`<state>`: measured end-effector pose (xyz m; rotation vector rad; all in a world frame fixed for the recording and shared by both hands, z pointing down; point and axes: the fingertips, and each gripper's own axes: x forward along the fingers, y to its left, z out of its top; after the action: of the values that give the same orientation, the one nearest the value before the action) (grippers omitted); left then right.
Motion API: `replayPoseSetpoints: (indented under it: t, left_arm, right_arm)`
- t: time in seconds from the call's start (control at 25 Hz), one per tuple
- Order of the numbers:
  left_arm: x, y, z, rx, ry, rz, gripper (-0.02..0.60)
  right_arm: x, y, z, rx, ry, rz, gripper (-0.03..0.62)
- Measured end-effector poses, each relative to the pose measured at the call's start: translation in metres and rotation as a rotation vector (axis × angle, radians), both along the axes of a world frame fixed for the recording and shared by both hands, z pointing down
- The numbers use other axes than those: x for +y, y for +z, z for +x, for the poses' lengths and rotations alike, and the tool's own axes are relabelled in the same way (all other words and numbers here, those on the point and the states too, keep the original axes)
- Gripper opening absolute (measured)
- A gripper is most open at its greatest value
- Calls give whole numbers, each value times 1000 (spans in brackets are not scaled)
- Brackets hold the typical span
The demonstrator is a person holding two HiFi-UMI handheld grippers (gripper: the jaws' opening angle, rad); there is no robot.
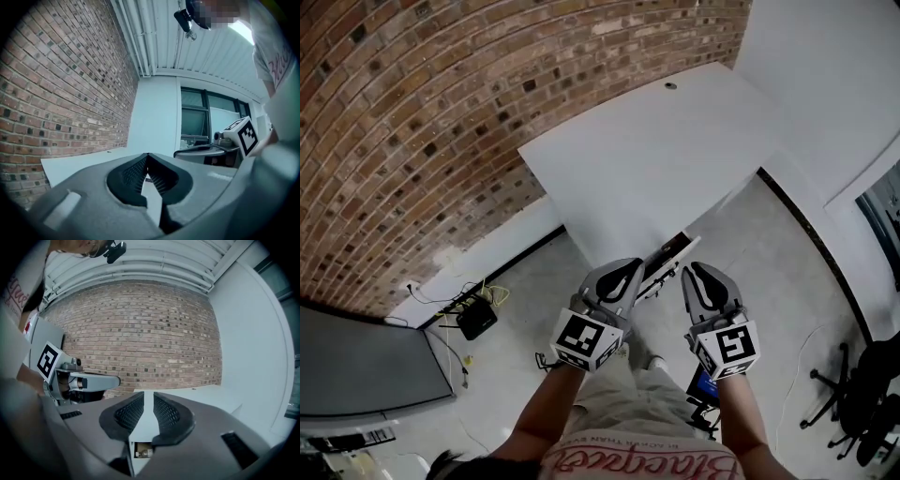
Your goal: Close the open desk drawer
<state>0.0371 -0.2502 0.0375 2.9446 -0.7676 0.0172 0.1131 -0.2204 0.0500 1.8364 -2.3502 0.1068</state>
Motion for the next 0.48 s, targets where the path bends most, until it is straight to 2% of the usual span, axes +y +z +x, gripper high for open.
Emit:
replayPoseSetpoints:
  t: [0.04, 0.12, 0.48]
  left_arm:
    - [2, 3, 4, -6, -6, -2, 5]
    - [7, 10, 10, -17, -22, -4, 6]
    - [53, 39, 34, -43, -156, -33, 6]
  right_arm:
    - [-1, 3, 3, -2, -9, -1, 66]
    - [1, 9, 9, -14, -27, -4, 84]
    - [30, 50, 40, -32, -136, -49, 107]
